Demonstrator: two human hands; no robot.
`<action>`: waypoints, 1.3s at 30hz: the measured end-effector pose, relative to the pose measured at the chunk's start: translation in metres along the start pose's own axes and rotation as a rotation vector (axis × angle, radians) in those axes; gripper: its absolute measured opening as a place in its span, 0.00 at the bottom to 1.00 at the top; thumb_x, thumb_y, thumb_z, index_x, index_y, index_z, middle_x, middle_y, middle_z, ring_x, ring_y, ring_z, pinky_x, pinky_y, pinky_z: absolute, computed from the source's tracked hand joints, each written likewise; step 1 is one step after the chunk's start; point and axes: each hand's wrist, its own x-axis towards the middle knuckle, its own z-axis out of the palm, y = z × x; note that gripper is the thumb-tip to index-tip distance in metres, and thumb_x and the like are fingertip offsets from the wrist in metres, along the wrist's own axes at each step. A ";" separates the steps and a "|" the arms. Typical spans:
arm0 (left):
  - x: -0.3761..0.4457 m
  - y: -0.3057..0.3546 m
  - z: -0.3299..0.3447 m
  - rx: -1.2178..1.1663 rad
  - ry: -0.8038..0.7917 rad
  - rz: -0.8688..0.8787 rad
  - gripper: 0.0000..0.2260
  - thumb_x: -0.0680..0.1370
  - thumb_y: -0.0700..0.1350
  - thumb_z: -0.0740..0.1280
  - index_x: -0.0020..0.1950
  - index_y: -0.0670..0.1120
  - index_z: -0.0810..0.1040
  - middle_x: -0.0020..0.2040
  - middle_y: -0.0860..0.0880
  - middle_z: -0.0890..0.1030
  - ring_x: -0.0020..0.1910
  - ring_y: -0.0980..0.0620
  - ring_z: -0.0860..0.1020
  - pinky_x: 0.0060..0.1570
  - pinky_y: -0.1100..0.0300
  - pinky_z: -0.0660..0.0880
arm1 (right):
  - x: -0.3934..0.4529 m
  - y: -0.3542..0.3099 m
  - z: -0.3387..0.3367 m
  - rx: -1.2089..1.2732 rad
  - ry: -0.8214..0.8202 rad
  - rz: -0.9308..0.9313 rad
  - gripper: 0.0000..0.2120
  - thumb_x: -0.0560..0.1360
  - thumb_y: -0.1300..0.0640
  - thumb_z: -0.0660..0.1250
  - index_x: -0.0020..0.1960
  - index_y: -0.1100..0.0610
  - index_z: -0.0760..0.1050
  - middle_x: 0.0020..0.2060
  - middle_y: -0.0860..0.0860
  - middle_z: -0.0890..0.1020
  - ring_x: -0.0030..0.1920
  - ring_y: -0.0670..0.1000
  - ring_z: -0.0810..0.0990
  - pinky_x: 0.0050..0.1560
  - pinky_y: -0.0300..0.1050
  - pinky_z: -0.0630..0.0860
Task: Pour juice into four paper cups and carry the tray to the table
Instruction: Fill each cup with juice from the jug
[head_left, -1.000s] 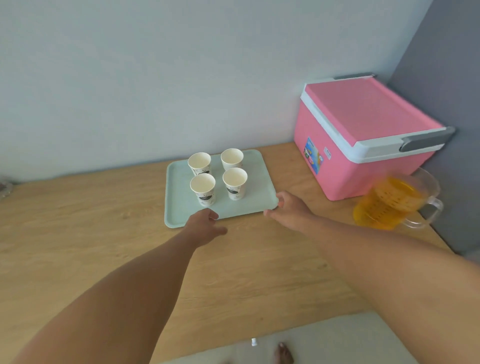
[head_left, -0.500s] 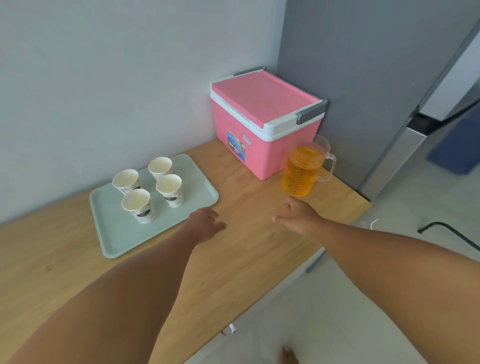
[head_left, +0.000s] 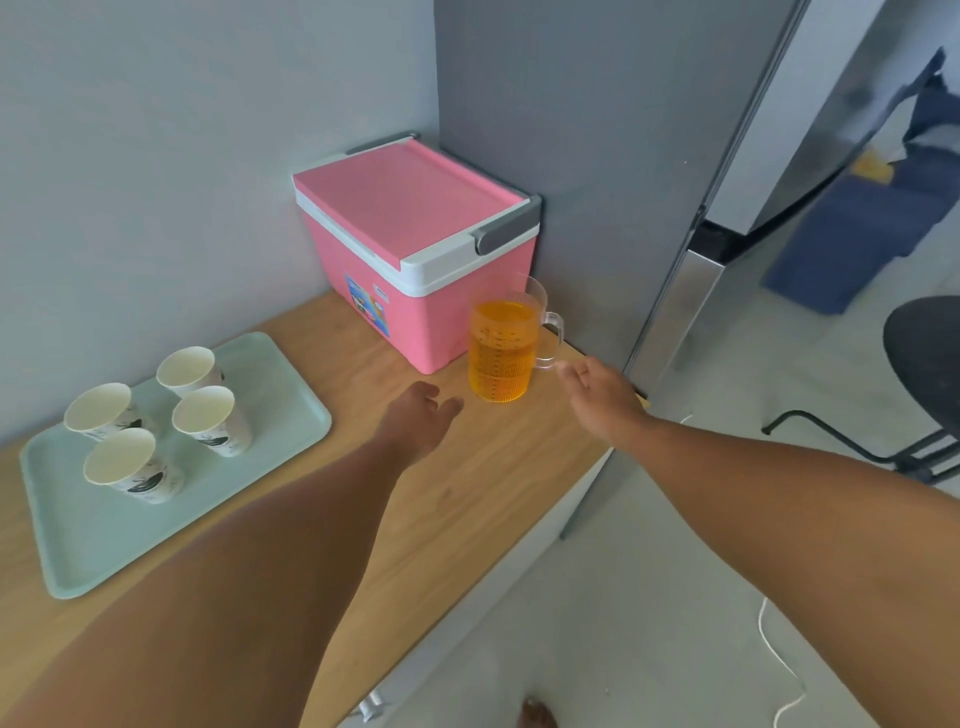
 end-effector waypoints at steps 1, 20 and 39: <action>0.004 0.007 0.002 -0.007 0.017 0.012 0.28 0.80 0.60 0.66 0.74 0.45 0.72 0.65 0.47 0.80 0.65 0.45 0.78 0.63 0.53 0.74 | 0.008 -0.003 -0.003 0.025 0.028 -0.016 0.26 0.84 0.36 0.53 0.69 0.53 0.73 0.62 0.53 0.79 0.59 0.54 0.78 0.51 0.50 0.73; 0.058 0.069 0.038 -0.591 0.073 0.028 0.24 0.86 0.62 0.46 0.77 0.55 0.68 0.71 0.52 0.74 0.73 0.46 0.70 0.73 0.43 0.67 | 0.079 -0.009 0.005 0.515 -0.132 -0.195 0.22 0.85 0.39 0.57 0.45 0.53 0.76 0.43 0.51 0.83 0.46 0.49 0.83 0.46 0.43 0.76; 0.041 0.058 0.041 -0.770 0.098 -0.121 0.27 0.85 0.64 0.48 0.78 0.52 0.69 0.74 0.49 0.74 0.72 0.45 0.72 0.73 0.41 0.68 | 0.033 -0.021 0.023 0.693 -0.126 -0.165 0.25 0.81 0.33 0.60 0.39 0.53 0.69 0.33 0.50 0.71 0.37 0.53 0.71 0.40 0.54 0.73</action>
